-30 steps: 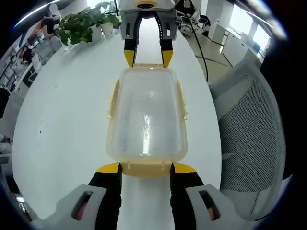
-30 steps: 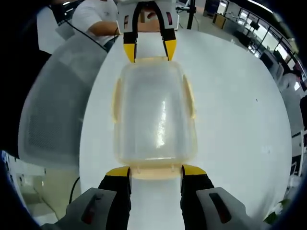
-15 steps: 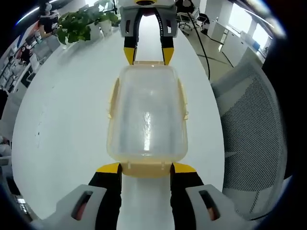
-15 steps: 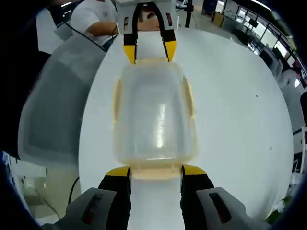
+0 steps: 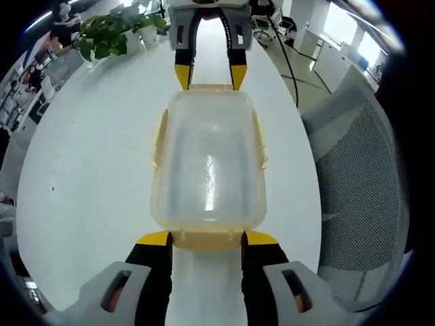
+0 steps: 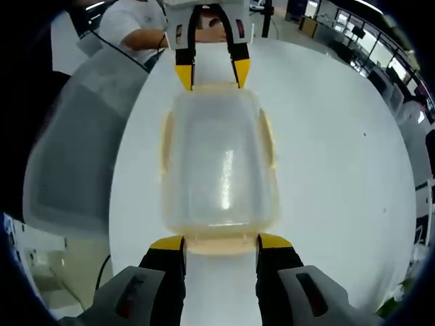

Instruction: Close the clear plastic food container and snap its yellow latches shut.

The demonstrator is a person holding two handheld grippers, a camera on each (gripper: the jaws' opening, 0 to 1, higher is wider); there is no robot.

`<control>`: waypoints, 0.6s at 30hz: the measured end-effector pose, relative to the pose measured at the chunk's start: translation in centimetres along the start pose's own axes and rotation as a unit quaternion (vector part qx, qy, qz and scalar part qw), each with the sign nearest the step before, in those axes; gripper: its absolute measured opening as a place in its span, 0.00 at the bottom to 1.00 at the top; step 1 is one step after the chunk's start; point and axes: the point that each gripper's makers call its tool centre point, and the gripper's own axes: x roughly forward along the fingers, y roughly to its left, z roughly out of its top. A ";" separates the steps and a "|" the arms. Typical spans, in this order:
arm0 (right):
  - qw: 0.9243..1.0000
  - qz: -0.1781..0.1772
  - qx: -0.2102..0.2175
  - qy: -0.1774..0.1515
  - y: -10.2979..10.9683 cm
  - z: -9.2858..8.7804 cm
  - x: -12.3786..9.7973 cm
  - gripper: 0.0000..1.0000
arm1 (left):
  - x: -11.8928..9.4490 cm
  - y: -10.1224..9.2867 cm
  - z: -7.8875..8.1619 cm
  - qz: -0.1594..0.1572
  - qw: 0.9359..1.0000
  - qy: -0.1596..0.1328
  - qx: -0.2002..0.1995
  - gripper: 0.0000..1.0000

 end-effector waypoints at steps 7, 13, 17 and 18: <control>1.000 0.000 -0.007 0.003 -0.6 0.0 0.5 0.39 | 0.0 0.2 -0.2 0.007 1.000 0.004 -0.005 0.39; 1.000 0.003 0.002 -0.004 -0.4 0.0 0.3 0.39 | 0.1 0.2 -0.2 0.003 1.000 -0.001 -0.012 0.39; 1.000 0.002 -0.002 -0.001 -0.4 0.0 0.3 0.39 | -0.1 0.1 -0.1 0.000 1.000 0.001 -0.012 0.39; 1.000 0.002 -0.004 -0.001 -0.3 0.0 0.2 0.39 | 0.0 0.0 -0.1 -0.001 1.000 0.001 -0.011 0.39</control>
